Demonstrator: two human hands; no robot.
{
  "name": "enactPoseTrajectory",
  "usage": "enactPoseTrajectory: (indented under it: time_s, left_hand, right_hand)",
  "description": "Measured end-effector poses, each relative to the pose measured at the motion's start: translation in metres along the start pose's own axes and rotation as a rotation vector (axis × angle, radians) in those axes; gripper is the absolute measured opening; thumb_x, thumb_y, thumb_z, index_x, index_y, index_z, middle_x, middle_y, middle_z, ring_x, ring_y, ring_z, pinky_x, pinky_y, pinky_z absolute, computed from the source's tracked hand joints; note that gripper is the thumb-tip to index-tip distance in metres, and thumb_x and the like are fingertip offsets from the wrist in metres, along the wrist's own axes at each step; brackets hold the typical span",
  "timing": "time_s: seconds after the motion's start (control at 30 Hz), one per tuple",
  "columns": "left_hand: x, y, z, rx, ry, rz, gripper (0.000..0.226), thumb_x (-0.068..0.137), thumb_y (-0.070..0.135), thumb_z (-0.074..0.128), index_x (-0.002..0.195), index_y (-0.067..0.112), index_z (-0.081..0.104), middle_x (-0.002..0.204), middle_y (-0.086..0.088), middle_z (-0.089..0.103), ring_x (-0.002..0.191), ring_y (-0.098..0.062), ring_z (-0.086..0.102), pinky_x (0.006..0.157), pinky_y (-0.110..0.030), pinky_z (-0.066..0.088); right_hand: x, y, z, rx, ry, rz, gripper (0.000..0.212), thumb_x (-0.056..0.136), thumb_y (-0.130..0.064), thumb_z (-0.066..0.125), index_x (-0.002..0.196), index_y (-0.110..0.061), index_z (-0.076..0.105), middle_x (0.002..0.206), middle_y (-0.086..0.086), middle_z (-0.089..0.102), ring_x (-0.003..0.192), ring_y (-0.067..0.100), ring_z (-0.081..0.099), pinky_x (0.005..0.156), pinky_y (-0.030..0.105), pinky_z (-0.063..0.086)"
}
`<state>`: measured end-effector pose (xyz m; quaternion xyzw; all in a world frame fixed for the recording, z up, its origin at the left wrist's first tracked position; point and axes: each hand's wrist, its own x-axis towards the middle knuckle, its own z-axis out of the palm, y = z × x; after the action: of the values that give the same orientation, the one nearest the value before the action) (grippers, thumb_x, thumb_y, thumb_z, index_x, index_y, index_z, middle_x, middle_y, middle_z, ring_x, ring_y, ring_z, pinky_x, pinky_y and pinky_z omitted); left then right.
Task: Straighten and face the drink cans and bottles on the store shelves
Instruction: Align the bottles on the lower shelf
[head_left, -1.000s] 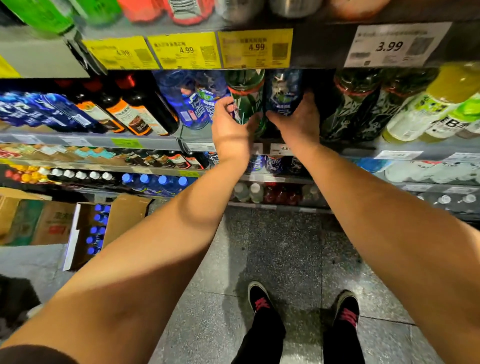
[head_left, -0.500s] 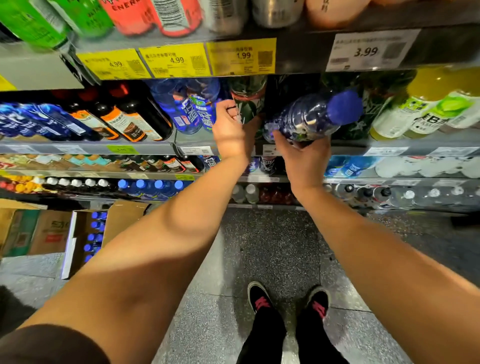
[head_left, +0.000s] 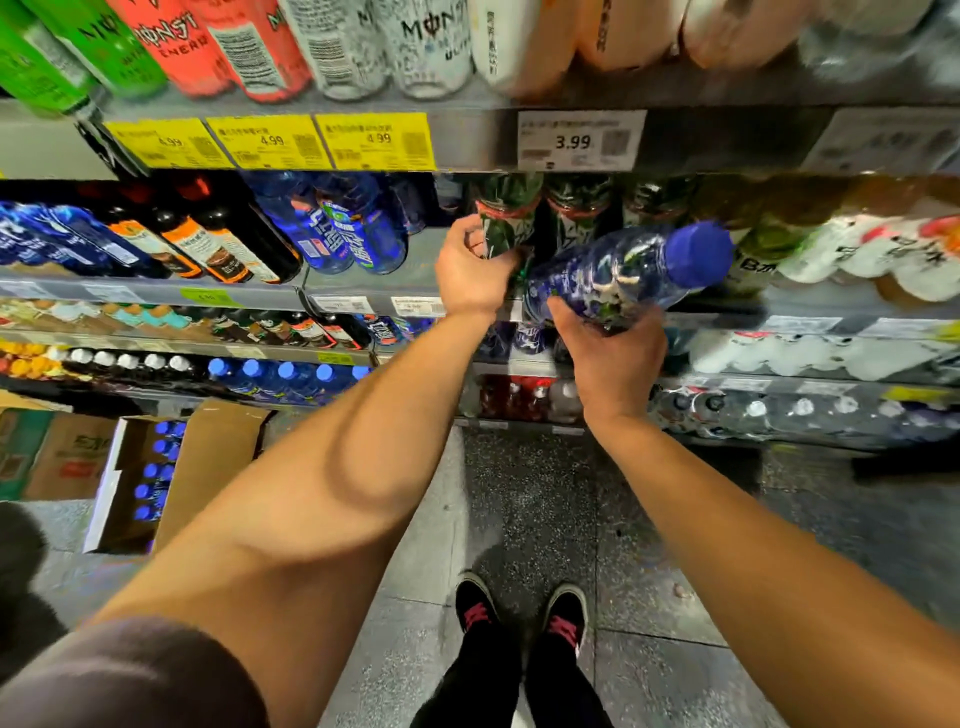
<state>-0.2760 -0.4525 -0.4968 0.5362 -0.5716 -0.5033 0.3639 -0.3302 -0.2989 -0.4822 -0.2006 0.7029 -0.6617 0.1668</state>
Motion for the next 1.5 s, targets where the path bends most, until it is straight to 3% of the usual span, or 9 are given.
enactPoseTrajectory:
  time_s: [0.2, 0.33, 0.53, 0.77, 0.87, 1.0, 1.17, 1.37, 1.5]
  left_hand:
    - [-0.013, 0.002, 0.001, -0.074, 0.026, -0.045, 0.050, 0.073, -0.002, 0.083, 0.114, -0.003, 0.056, 0.103, -0.022, 0.070, 0.075, 0.001, 0.061, 0.073, -0.012, 0.050]
    - [-0.018, -0.004, -0.022, -0.013, 0.080, -0.100, 0.051, 0.075, 0.009, 0.084, 0.120, 0.002, 0.061, 0.103, -0.011, 0.066, 0.087, -0.013, 0.059, 0.087, -0.029, 0.053]
    - [0.007, -0.021, -0.093, 0.064, 0.234, -0.068, 0.045, 0.077, 0.013, 0.083, 0.115, 0.003, 0.061, 0.087, -0.002, 0.056, 0.077, -0.015, 0.052, 0.076, -0.027, 0.048]
    - [0.043, -0.032, -0.125, 0.061, 0.172, -0.077, 0.069, 0.078, 0.008, 0.080, 0.138, 0.006, 0.048, 0.114, -0.014, 0.063, 0.101, -0.021, 0.060, 0.098, -0.030, 0.046]
    - [0.053, -0.035, -0.128, 0.074, 0.118, -0.084, 0.074, 0.075, 0.020, 0.076, 0.142, 0.010, 0.047, 0.135, -0.013, 0.060, 0.125, -0.028, 0.057, 0.107, -0.030, 0.043]
    - [0.063, -0.042, -0.130, 0.010, 0.081, -0.034, 0.062, 0.070, 0.004, 0.077, 0.128, 0.001, 0.057, 0.124, -0.020, 0.064, 0.119, -0.039, 0.059, 0.100, -0.053, 0.047]
    - [0.067, -0.045, -0.127, 0.107, 0.154, 0.021, 0.066, 0.073, 0.024, 0.084, 0.131, 0.014, 0.055, 0.123, -0.004, 0.066, 0.113, -0.021, 0.062, 0.097, -0.034, 0.049]
    - [0.080, -0.048, -0.125, 0.163, 0.223, 0.004, 0.054, 0.075, 0.025, 0.082, 0.122, 0.016, 0.058, 0.114, 0.000, 0.071, 0.104, -0.021, 0.067, 0.088, -0.035, 0.053]
    - [0.081, -0.050, -0.127, 0.127, 0.192, -0.006, 0.049, 0.073, 0.024, 0.085, 0.114, 0.017, 0.059, 0.101, 0.006, 0.070, 0.091, -0.010, 0.065, 0.082, -0.028, 0.052]
  right_hand:
    - [0.001, 0.003, -0.012, -0.083, -0.168, 0.002, 0.050, 0.069, -0.045, 0.086, 0.109, -0.024, 0.065, 0.102, -0.011, 0.074, 0.098, 0.005, 0.069, 0.089, 0.027, 0.055]
    - [-0.015, 0.001, 0.007, -0.070, -0.222, -0.005, 0.053, 0.068, -0.049, 0.085, 0.113, -0.032, 0.061, 0.108, -0.015, 0.071, 0.105, 0.003, 0.065, 0.092, 0.024, 0.053]
    - [-0.029, -0.010, 0.067, -0.069, -0.286, -0.017, 0.066, 0.071, -0.039, 0.086, 0.124, -0.014, 0.055, 0.119, -0.005, 0.067, 0.112, 0.004, 0.061, 0.099, 0.030, 0.051]
    - [-0.023, -0.006, 0.128, -0.155, -0.241, -0.062, 0.065, 0.073, -0.032, 0.085, 0.126, -0.014, 0.053, 0.120, 0.000, 0.064, 0.112, 0.007, 0.060, 0.098, 0.021, 0.047]
    - [-0.013, -0.001, 0.151, -0.266, -0.232, -0.107, 0.073, 0.075, -0.031, 0.084, 0.134, -0.006, 0.049, 0.129, 0.009, 0.060, 0.118, 0.014, 0.054, 0.091, -0.001, 0.033]
    - [-0.002, 0.002, 0.174, -0.340, -0.165, -0.140, 0.075, 0.073, -0.024, 0.086, 0.133, 0.003, 0.049, 0.126, 0.019, 0.061, 0.117, 0.028, 0.059, 0.090, 0.010, 0.039]
    - [0.019, 0.002, 0.192, -0.391, -0.132, -0.047, 0.067, 0.070, -0.023, 0.086, 0.124, 0.000, 0.054, 0.118, 0.014, 0.066, 0.106, 0.025, 0.063, 0.070, 0.008, 0.033]
    - [0.024, 0.009, 0.194, -0.443, -0.171, 0.039, 0.087, 0.073, -0.031, 0.085, 0.141, 0.000, 0.040, 0.133, 0.015, 0.058, 0.123, 0.027, 0.057, 0.101, 0.037, 0.047]
    - [0.023, 0.011, 0.193, -0.405, -0.156, 0.041, 0.086, 0.072, -0.030, 0.085, 0.140, -0.001, 0.041, 0.131, 0.012, 0.061, 0.120, 0.024, 0.059, 0.100, 0.032, 0.048]
